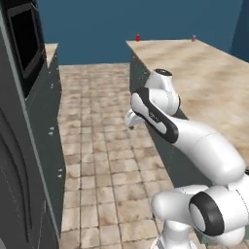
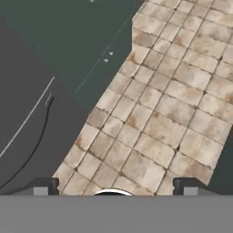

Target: Four empty soda cans are scattered around the kitchen. Gather all the cans and cluster them next to the stove for recycling.

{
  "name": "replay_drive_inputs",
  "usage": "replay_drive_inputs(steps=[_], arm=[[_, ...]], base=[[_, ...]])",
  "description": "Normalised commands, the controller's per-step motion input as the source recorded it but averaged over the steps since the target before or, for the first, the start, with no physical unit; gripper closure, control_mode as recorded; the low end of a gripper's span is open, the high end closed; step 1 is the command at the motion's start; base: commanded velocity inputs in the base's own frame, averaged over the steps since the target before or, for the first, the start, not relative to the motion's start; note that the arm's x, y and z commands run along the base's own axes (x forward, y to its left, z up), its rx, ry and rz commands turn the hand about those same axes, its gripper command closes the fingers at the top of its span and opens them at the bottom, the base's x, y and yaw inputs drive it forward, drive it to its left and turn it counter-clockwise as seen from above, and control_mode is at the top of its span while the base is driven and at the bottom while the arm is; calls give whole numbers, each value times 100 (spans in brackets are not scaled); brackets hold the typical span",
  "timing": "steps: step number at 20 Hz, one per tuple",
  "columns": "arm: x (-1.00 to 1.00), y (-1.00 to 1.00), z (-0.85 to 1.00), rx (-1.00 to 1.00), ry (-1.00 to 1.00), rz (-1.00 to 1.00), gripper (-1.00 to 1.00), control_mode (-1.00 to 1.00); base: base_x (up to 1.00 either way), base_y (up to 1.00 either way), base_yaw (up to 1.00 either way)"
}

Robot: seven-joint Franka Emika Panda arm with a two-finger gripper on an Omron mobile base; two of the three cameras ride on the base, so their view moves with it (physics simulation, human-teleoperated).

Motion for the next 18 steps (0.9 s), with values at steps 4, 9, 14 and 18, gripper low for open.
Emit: replay_drive_inputs(steps=[4,9,14,18], arm=[[0,0,0,0,0,0,-100,100],[0,0,0,0,0,0,-100,100],[0,0,0,0,0,0,-100,100],[0,0,0,0,0,0,-100,100]], base=[[100,46,-48],[100,25,-41],[100,44,-37],[100,76,-29]])
